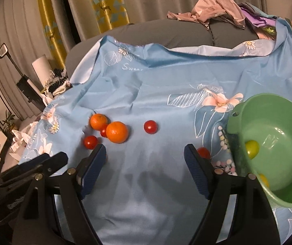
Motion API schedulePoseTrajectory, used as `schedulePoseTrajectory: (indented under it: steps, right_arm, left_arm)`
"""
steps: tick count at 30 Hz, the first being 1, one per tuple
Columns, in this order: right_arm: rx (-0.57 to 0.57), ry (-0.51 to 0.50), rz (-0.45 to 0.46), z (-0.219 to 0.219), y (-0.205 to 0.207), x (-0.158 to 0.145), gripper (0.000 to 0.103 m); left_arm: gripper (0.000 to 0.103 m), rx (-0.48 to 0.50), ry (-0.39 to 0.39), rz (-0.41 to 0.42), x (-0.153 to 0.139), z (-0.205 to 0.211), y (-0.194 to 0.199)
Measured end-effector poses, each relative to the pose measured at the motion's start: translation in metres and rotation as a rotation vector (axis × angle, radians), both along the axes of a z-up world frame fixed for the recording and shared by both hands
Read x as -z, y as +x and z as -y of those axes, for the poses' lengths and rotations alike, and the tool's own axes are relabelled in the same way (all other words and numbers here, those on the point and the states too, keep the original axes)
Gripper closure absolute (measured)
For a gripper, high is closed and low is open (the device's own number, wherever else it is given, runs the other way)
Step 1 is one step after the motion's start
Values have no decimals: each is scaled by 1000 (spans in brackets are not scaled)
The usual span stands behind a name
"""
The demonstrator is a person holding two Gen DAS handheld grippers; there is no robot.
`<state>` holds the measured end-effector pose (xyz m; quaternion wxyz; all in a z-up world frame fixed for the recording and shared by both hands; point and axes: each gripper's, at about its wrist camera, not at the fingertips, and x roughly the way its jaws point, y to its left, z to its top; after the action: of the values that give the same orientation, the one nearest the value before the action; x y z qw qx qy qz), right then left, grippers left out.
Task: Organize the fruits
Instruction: 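Withdraw both tools from the bowl back toward the remaining fruits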
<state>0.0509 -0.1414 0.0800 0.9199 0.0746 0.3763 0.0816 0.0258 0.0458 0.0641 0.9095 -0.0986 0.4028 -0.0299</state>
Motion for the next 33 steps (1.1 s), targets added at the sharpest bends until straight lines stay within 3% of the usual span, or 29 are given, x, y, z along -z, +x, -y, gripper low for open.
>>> schedulePoseTrajectory:
  steps: [8, 13, 33]
  right_arm:
    - [-55, -48, -36, -18, 3, 17, 24]
    - [-65, -37, -30, -18, 2, 14, 24]
    - [-24, -77, -42, -13, 3, 19, 24]
  left_arm:
    - [52, -57, -27, 5, -3, -14, -1]
    - [52, -79, -5, -14, 1, -15, 2]
    - [52, -50, 21, -18, 5, 0, 2]
